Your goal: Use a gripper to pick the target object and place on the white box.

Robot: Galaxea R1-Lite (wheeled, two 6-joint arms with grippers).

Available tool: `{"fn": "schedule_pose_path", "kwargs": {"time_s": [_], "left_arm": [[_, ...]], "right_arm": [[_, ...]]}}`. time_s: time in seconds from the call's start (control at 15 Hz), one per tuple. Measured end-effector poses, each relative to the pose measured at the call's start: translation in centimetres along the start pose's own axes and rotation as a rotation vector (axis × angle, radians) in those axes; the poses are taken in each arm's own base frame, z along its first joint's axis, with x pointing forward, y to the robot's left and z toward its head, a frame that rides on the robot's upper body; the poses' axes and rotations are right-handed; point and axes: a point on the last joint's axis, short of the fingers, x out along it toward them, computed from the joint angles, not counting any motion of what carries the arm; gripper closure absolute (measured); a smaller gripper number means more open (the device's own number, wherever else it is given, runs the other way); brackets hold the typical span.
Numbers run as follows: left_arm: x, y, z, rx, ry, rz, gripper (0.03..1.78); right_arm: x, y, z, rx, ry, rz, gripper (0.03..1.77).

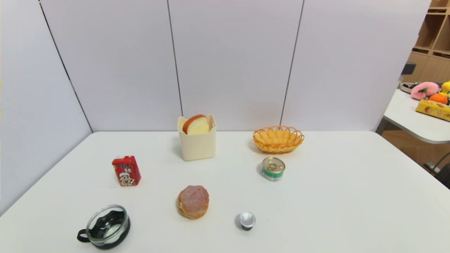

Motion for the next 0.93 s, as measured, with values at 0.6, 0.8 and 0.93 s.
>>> {"fn": "schedule_pose_path", "kwargs": {"time_s": [0.6,0.8,0.93], "left_arm": [[-0.10,0.12,-0.18,-0.201,-0.012,0.069,0.12],[-0.10,0.12,-0.17,-0.202,-0.012,0.070,0.12],[-0.10,0.12,-0.18,-0.202,-0.012,0.070,0.12]], "right_arm": [[0.00,0.00,0.00,-0.001,0.000,0.000,0.09],[0.00,0.00,0.00,-0.001,0.000,0.001,0.09],[0.00,0.00,0.00,0.000,0.000,0.000,0.09]]}}
